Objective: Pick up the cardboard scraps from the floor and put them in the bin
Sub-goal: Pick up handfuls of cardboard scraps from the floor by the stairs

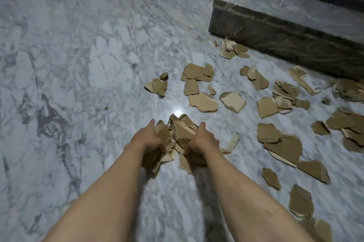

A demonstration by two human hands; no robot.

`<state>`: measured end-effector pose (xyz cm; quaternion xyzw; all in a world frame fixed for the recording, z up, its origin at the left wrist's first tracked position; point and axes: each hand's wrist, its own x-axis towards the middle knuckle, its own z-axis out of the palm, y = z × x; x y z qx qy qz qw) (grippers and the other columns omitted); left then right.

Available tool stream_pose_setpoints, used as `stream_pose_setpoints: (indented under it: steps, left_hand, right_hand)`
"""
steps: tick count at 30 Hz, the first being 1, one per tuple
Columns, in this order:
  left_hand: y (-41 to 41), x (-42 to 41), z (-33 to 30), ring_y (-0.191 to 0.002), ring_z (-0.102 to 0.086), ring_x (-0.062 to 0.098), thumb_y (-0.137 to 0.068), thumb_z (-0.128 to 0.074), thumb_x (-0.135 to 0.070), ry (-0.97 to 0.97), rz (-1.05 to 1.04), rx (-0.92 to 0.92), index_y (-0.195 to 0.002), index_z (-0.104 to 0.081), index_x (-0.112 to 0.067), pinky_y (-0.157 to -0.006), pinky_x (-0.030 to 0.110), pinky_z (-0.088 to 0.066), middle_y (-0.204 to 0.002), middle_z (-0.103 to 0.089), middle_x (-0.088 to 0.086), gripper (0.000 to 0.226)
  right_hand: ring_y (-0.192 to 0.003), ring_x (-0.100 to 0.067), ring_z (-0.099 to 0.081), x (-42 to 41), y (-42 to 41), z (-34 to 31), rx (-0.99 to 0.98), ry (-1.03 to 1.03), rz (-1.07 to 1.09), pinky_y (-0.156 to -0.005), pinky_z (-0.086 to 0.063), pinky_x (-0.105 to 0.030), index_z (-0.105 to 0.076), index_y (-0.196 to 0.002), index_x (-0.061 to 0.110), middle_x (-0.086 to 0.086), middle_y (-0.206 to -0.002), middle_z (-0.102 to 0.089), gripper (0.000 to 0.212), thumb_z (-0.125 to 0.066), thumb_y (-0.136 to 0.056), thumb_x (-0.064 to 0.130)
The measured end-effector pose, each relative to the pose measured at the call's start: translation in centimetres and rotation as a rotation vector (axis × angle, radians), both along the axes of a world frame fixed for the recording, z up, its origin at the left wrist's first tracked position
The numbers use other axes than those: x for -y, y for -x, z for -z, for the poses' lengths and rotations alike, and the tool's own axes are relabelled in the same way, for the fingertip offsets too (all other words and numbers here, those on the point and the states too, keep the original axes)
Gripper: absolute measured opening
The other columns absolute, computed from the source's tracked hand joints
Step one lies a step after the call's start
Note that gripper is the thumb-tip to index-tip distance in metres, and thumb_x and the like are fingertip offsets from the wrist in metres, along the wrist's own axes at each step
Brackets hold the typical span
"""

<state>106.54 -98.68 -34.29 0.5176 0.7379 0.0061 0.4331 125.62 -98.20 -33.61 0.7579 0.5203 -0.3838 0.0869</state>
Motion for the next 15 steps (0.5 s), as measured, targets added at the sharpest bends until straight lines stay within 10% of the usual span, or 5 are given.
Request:
stream_pose_setpoints:
  steps: [4,8,15]
  left_hand:
    - [-1.4,-1.2,0.4,-0.092,-0.061,0.028,-0.054,-0.085,-0.032,0.014,-0.006,-0.125,-0.108,-0.054,-0.027,-0.085,0.041,-0.054,-0.105,-0.065,0.003,0.063]
    - [-3.5,-0.9,-1.0,-0.087,-0.061,0.028,-0.067,-0.068,-0.031,-0.014,-0.008,-0.277,-0.100,-0.061,-0.029,-0.088,0.045,-0.051,-0.100,-0.057,0.001,0.033]
    - [-4.8,-9.0,-4.3,-0.096,-0.061,0.032,-0.069,-0.062,-0.026,-0.017,-0.158,-0.233,-0.106,-0.055,-0.021,-0.080,0.036,-0.050,-0.107,-0.065,0.007,0.039]
  right_hand:
    - [-0.127,-0.035,-0.034,-1.2,-0.2,0.5,0.031,-0.103,0.033,-0.098,-0.040,-0.047,-0.027,-0.133,0.019,-0.012,-0.137,-0.031,0.086,-0.085,-0.069,0.022]
    - [-0.110,-0.032,-0.058,-1.0,-0.3,0.2,-0.036,-0.150,0.011,-0.093,-0.043,-0.044,-0.027,-0.131,0.018,-0.009,-0.122,-0.059,0.059,-0.065,-0.086,0.019]
    - [-0.093,-0.036,-0.064,-10.1,-1.5,-1.7,-0.240,-0.216,0.283,-0.082,-0.055,-0.048,-0.021,-0.130,0.030,-0.008,-0.110,-0.067,0.076,-0.068,-0.074,0.011]
